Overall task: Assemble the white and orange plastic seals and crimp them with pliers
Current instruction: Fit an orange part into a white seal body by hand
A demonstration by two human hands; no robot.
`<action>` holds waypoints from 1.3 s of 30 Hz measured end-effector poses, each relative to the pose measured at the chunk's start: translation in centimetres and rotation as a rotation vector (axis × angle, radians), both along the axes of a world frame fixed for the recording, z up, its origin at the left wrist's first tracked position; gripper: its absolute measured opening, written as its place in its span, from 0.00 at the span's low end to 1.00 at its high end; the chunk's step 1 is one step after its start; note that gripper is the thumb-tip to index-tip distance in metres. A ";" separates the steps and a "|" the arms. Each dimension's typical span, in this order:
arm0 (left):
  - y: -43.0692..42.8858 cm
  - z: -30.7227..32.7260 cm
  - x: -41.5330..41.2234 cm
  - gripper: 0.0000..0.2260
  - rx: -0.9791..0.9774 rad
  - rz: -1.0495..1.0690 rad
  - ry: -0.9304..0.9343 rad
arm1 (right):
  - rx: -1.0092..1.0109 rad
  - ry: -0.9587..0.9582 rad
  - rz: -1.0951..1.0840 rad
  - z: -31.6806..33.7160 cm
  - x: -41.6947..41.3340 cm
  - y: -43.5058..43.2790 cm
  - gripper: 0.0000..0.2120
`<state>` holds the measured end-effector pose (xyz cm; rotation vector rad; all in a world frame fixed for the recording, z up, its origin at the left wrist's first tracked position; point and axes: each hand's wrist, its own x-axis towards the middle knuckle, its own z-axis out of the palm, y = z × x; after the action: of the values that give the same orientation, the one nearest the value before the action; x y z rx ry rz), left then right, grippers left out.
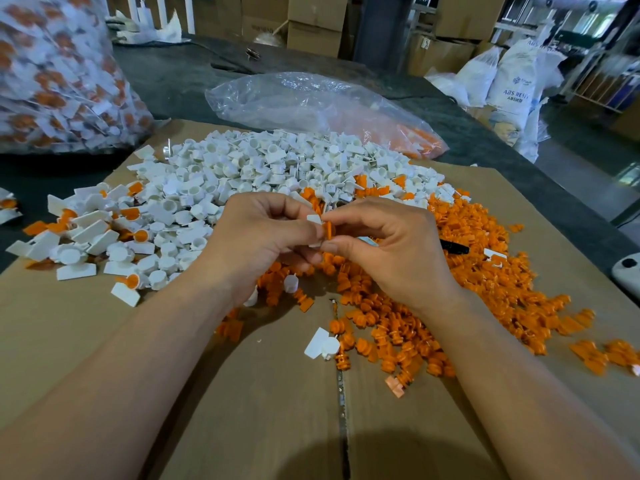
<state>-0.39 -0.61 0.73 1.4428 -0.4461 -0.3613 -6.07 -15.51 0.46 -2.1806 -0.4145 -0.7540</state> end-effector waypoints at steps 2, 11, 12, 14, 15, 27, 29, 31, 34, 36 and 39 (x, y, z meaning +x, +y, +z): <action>0.0 0.0 0.0 0.08 0.001 -0.002 0.022 | 0.001 0.002 0.000 0.0 0.0 0.0 0.15; 0.1 0.2 0.3 0.03 -0.013 -0.037 0.223 | 0.008 0.057 0.009 -0.5 0.4 -0.3 0.17; 0.1 0.2 0.3 0.03 -0.013 -0.038 0.231 | 0.011 0.055 0.009 -0.5 0.3 -0.3 0.17; 0.1 0.2 0.3 0.03 -0.020 -0.040 0.247 | 0.008 0.042 0.002 -0.5 0.3 -0.2 0.16; 0.1 0.2 0.3 0.03 -0.024 -0.043 0.253 | 0.008 0.037 0.001 -0.5 0.3 -0.2 0.17; 0.1 0.2 0.1 0.05 0.008 -0.019 0.184 | 0.011 0.023 0.023 -0.1 0.0 0.2 0.17; 0.0 0.2 0.0 0.05 0.016 -0.014 0.167 | -0.024 0.010 0.007 0.0 0.0 0.1 0.16; 0.0 0.2 -0.1 0.05 0.025 0.000 0.141 | -0.042 0.026 -0.010 0.0 0.0 0.1 0.14; 0.0 0.1 -0.1 0.06 0.025 0.023 0.092 | -0.024 0.073 -0.013 0.2 -0.1 0.1 0.15; -0.1 0.1 -0.2 0.05 0.014 0.038 0.065 | 0.030 0.140 -0.047 0.4 -0.1 0.0 0.17; -0.2 0.1 -0.2 0.07 -0.008 0.057 0.052 | 0.044 0.213 -0.229 1.2 -0.1 -1.2 0.17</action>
<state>-0.54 -0.80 0.82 1.4324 -0.3632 -0.3507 -6.21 -16.66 1.62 -2.2617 -0.0399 -0.6358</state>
